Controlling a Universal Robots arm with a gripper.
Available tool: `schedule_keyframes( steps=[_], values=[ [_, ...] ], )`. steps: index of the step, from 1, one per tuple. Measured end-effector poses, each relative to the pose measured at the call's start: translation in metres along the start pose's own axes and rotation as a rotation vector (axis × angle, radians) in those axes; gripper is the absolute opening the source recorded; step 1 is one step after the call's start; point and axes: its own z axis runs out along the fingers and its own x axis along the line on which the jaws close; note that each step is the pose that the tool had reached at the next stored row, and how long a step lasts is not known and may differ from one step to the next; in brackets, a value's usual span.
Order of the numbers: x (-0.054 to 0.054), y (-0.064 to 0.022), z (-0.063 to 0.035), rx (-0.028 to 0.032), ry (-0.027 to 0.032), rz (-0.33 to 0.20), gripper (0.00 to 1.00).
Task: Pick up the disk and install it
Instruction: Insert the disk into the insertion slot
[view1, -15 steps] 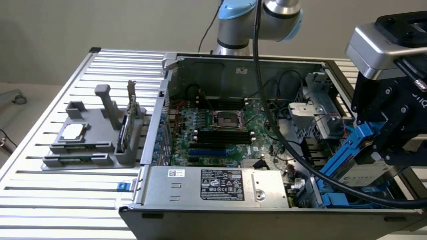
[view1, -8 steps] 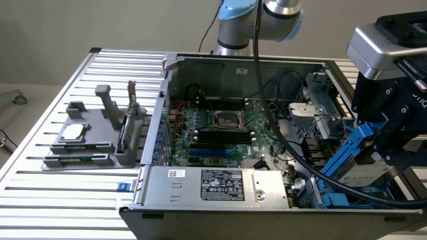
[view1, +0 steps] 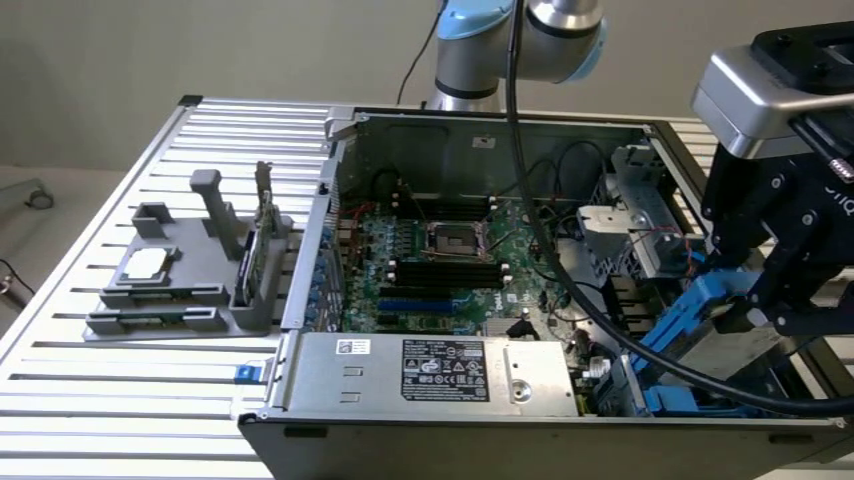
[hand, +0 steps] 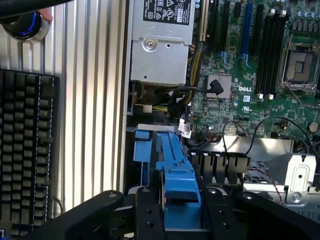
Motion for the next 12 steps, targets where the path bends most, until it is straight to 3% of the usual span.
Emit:
schedule_keyframes(
  steps=[3, 9, 12],
  values=[
    [0.0000, 0.0000, 0.0000, 0.0000, -0.0002, 0.000, 0.53],
    [0.0000, 0.0001, 0.0000, 0.0000, -0.0004, 0.000, 0.53],
    [0.0004, -0.0003, 0.0033, 0.0007, -0.0033, 0.000, 0.53]
  ],
)
